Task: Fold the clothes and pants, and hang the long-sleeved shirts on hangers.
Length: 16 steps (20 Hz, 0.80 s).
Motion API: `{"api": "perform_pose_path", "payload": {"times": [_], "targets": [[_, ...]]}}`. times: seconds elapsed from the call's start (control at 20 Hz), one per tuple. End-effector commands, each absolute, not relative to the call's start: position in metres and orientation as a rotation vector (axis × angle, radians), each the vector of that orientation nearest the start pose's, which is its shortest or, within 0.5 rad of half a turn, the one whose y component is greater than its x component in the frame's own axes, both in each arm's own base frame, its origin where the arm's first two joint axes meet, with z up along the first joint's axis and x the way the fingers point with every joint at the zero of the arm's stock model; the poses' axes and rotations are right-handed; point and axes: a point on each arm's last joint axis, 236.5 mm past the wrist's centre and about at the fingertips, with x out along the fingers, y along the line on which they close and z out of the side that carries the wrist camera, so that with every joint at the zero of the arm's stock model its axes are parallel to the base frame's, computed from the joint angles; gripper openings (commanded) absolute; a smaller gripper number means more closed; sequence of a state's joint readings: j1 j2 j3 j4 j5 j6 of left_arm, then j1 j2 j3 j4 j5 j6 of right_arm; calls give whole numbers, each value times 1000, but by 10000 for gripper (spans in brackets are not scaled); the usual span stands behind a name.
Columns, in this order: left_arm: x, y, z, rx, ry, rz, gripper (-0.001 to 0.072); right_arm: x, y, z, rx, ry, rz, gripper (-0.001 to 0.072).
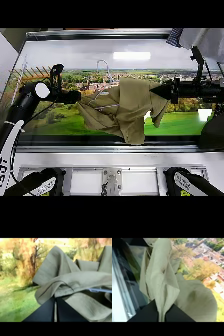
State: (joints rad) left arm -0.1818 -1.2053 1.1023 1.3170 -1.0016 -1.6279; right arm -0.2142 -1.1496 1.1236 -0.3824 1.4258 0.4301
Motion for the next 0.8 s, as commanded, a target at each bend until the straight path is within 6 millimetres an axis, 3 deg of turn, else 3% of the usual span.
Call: {"api": "perform_pose_path", "payload": {"times": [0.0,0.15,0.35,0.5,0.75], "targets": [[385,-126,76,-159,1063,-289,14,356,144,175,79,530,1093,4],[375,-137,127,-146,942,-336,14,358,152,198,135,431,1127,4],[338,-165,197,-131,760,-448,13,359,164,241,262,274,1179,4],[314,-180,249,-147,595,-520,13,342,185,261,301,210,1279,4],[300,-155,303,-195,405,-467,13,324,213,264,306,216,1370,4]]}}
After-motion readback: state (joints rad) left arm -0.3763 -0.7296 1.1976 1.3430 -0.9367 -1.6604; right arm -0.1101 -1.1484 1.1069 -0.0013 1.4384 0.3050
